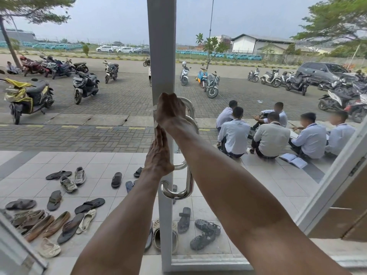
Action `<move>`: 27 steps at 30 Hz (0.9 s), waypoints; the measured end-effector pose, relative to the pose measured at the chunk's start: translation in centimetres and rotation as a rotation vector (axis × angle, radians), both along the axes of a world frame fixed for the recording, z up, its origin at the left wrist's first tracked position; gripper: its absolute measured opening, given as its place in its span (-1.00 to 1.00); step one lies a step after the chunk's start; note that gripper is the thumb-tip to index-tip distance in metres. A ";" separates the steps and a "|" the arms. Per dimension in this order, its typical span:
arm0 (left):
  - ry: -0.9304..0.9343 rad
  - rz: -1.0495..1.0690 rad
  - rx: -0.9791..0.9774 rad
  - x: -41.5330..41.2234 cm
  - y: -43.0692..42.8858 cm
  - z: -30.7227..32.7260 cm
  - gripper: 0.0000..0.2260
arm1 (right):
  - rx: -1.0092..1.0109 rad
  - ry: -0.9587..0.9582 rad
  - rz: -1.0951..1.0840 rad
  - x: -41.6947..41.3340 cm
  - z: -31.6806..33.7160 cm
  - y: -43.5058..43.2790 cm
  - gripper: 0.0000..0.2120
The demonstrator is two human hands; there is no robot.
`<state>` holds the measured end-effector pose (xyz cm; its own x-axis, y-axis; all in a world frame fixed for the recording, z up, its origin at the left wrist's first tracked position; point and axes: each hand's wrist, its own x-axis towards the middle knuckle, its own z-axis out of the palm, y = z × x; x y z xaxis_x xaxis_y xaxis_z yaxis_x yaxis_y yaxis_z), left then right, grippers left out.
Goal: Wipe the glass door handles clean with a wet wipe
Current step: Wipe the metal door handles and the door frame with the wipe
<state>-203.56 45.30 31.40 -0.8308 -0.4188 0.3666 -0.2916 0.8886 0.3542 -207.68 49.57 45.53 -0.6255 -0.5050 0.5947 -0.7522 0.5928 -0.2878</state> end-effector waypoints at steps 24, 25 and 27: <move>0.061 -0.050 -0.103 -0.1 -1.0 -1.6 0.19 | -0.412 0.184 0.127 -4.5 -7.9 8.5 -0.76; 0.062 -0.050 -0.106 -0.1 -1.1 -1.6 0.19 | -0.448 0.140 0.106 -4.4 -8.5 8.7 -0.77; 0.065 -0.049 -0.106 -0.1 -1.1 -1.7 0.19 | -0.539 0.018 0.080 -4.3 -9.8 8.7 -0.75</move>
<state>-203.65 44.22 29.67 -0.8225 -0.3343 0.4601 -0.2266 0.9346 0.2740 -211.98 58.31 35.68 -0.5854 -0.1708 0.7925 -0.7962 0.3054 -0.5223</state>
